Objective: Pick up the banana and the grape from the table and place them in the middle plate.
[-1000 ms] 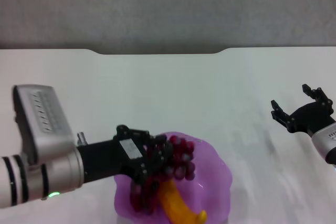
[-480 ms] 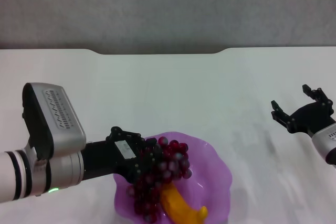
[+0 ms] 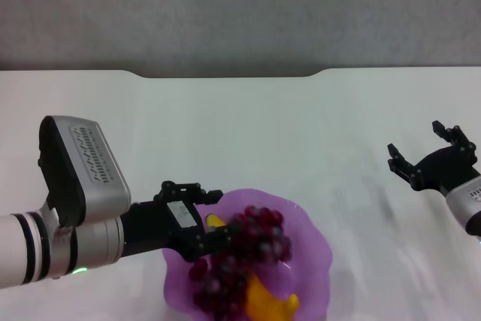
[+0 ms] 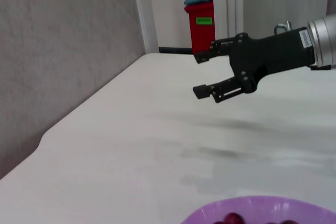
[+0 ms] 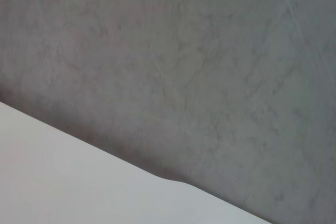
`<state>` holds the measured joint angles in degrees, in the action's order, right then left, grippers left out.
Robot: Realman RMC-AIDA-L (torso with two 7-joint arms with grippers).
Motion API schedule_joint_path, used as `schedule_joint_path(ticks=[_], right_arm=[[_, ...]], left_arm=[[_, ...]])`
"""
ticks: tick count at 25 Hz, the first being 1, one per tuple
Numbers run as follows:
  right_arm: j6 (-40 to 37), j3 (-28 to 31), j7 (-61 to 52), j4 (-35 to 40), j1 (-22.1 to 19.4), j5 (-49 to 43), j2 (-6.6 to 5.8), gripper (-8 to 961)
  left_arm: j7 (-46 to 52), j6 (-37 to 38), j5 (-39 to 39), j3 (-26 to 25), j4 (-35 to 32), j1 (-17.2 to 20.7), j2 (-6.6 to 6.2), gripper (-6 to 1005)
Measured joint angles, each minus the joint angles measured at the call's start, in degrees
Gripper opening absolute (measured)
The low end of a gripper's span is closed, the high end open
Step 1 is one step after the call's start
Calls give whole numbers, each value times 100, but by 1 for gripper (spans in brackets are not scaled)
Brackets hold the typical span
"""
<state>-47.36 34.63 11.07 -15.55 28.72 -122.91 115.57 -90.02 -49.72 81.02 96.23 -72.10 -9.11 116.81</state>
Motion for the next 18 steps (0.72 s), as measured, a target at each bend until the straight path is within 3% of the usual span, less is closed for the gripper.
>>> schedule_joint_path(ticks=[3, 6, 7, 12, 17, 18], right_arm=[[15, 0, 0, 0, 1, 1, 0, 875], [20, 0, 0, 0, 2, -2, 0, 876], [19, 0, 0, 0, 2, -4, 0, 876], [20, 0, 0, -21, -2, -14, 0, 876], [20, 0, 0, -38, -1, -22, 0, 876], [19, 0, 0, -43, 1, -25, 0, 875]], left_arm=[[-10, 11, 79, -1, -114, 58, 4, 437], [-112, 128, 345, -52, -236, 184, 12, 676], [-184, 179, 481, -83, -247, 223, 12, 712], [-1005, 465, 2006, -419, 76, 429, 10, 894], [-2274, 341, 4076, -776, 1272, 258, 10, 901], [-2274, 341, 4076, -776, 1272, 258, 10, 902]])
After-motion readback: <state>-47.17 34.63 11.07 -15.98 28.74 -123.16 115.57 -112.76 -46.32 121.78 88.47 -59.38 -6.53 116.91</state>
